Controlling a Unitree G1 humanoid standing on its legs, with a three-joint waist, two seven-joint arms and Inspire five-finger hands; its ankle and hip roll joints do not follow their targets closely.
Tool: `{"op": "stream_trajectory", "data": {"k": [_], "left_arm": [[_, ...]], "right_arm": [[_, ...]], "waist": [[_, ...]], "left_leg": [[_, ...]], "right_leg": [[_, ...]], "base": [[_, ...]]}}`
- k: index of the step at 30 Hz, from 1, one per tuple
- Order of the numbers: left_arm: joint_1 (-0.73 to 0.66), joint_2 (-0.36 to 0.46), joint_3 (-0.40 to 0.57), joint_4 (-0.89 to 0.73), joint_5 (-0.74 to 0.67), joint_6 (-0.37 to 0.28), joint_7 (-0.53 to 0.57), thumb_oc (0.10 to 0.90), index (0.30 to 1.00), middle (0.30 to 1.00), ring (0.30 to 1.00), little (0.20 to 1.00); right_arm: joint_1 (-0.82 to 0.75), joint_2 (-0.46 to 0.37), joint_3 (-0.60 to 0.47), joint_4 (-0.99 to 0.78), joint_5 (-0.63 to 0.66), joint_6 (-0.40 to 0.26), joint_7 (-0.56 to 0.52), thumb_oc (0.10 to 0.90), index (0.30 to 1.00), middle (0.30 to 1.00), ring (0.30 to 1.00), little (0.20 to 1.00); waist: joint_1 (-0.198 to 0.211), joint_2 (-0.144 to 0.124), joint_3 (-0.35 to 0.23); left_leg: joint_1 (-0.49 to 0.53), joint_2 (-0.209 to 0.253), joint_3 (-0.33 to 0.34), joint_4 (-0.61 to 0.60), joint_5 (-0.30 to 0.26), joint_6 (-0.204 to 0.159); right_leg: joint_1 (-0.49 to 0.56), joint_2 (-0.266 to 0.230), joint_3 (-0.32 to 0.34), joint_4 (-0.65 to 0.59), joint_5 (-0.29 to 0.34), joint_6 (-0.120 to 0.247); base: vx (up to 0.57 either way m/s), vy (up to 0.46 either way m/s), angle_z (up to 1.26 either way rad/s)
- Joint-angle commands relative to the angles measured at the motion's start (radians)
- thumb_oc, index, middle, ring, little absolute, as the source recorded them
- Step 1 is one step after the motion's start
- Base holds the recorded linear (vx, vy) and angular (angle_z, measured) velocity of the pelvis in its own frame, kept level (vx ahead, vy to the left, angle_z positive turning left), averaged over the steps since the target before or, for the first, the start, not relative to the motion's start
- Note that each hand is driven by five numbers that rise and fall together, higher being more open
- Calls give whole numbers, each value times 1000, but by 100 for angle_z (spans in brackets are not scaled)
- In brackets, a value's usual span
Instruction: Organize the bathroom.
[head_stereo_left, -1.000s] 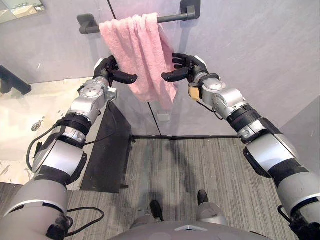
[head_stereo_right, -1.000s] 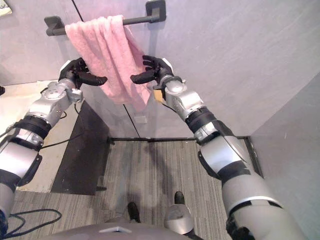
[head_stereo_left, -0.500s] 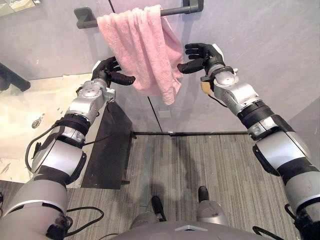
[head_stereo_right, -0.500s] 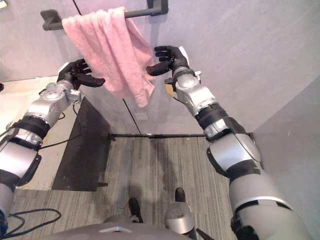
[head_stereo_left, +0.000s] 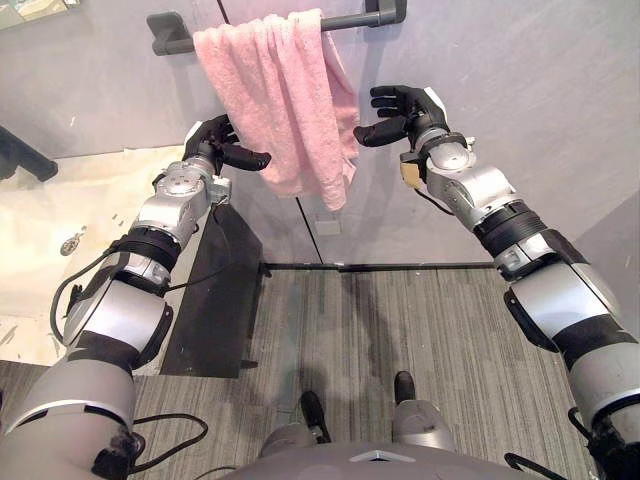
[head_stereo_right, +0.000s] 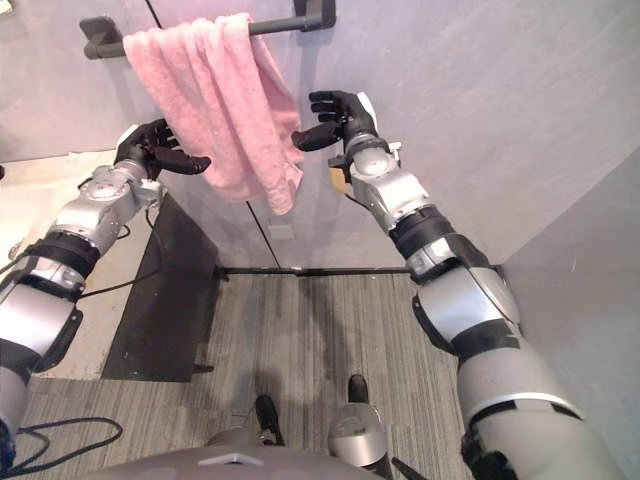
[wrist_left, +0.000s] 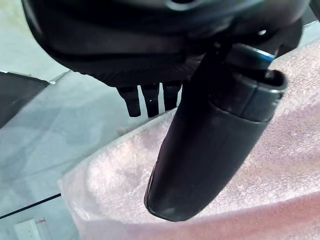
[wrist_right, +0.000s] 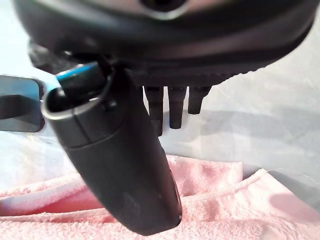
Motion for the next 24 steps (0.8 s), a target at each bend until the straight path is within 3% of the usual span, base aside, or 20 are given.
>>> {"op": "stream_trajectory", "data": {"k": [1,14,24], "left_arm": [[-155,81,-6,25,22,-78,26,800,900,900,900,900],[-179,77,-24,30,30,-87,30,800,900,900,900,900],[-187,80,-31,29,42,-81,24,800,900,900,900,900]], "right_arm": [[-229,49,-15,31,0,-156,2,800,900,900,900,900],[-231,90,8,60,-12,-168,11,800,900,900,900,900],[-223,122,25,85,24,-147,42,800,900,900,900,900]], "waist": [[32,1,-91],[48,4,-78],[63,-10,-84]], "left_leg": [[-51,88,28,95,-21,-46],[-66,92,20,97,-14,-48],[-66,98,8,101,-12,-49]], "right_leg": [[-93,-84,105,190,-176,63],[-99,-94,94,201,-176,65],[-93,-91,81,204,-177,61]], "base": [[0,0,0],[-7,6,1],[2,-3,1]]}}
